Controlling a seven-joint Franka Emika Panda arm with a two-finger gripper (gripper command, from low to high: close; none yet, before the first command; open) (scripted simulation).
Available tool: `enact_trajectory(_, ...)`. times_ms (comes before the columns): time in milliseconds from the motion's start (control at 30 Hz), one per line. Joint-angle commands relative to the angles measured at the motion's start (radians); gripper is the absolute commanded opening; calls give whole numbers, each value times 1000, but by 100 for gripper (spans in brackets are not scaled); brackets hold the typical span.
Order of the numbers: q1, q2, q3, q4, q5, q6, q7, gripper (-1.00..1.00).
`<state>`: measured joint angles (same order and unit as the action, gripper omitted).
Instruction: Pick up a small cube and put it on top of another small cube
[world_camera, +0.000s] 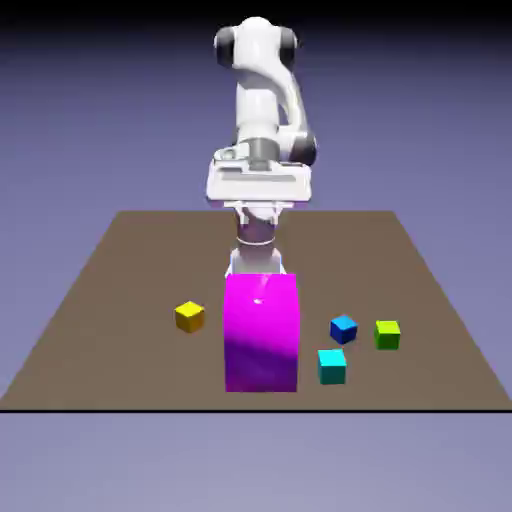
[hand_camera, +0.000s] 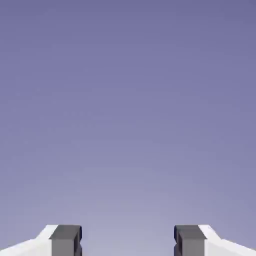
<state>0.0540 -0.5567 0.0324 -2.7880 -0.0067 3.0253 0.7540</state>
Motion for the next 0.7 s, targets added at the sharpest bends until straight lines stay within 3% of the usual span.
enact_trajectory(0, 32, 36, 21, -4, 18, 18, -1, 0)
enact_trajectory(567, 445, 652, 272, -187, 375, 416, -73, 0)
enact_trajectory(667, 436, 681, 262, -217, 404, 451, -89, 0)
